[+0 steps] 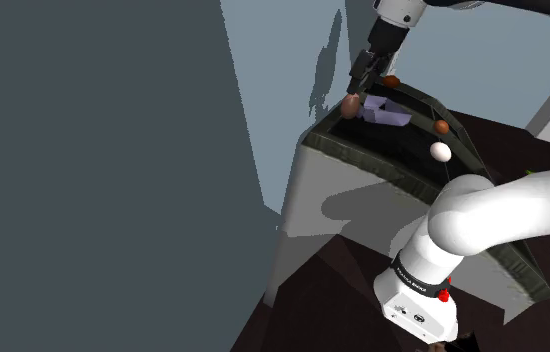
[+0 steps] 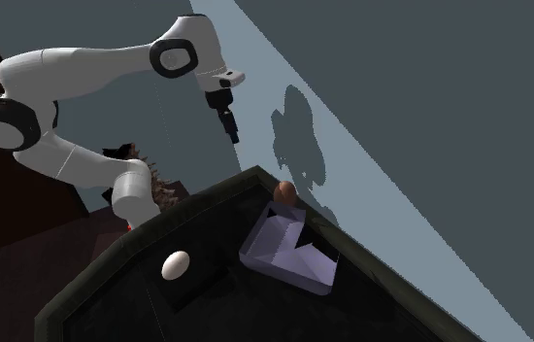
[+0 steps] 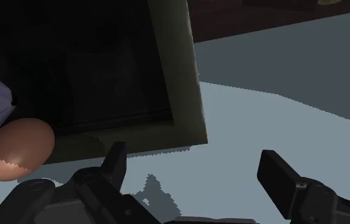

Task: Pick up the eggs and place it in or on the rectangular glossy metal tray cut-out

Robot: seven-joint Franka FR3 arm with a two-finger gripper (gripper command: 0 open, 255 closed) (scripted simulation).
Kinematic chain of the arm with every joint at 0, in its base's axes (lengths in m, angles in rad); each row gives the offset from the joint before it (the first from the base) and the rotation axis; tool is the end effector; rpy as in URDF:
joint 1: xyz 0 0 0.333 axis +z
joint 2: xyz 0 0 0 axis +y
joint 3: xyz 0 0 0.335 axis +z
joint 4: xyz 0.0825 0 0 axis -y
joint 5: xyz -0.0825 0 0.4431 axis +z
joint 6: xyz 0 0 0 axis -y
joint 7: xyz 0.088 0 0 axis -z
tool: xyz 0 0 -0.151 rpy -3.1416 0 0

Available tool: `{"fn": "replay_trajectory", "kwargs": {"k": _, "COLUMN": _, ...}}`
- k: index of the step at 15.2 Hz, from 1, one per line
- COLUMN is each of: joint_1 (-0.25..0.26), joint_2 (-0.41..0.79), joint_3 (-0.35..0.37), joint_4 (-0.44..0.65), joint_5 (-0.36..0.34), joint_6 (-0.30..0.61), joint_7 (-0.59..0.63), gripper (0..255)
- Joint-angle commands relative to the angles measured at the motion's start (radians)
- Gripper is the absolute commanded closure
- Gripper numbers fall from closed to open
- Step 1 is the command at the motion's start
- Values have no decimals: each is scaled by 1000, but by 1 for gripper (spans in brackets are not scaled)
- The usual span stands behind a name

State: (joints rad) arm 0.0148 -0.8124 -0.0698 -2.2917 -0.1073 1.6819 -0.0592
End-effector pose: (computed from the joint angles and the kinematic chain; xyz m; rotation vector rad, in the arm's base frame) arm 0.3629 -0.0414 0.6150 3.0602 0.0336 0.3044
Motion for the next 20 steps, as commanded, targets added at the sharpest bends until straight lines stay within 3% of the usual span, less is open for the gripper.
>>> {"fn": "replay_trajectory", "kwargs": {"k": 1, "joint_1": 0, "joint_2": 0, "joint_3": 0, "joint_4": 0, "joint_5": 0, "joint_6": 0, "joint_7": 0, "gripper": 0}}
{"fn": "replay_trajectory", "kwargs": {"k": 14, "joint_1": -142, "joint_2": 337, "joint_3": -126, "joint_4": 136, "joint_5": -104, "joint_6": 196, "joint_7": 86, "gripper": 0}}
{"fn": "replay_trajectory", "kwargs": {"k": 20, "joint_1": -184, "joint_2": 458, "joint_3": -175, "joint_4": 199, "joint_5": -124, "joint_6": 255, "joint_7": 114, "gripper": 0}}
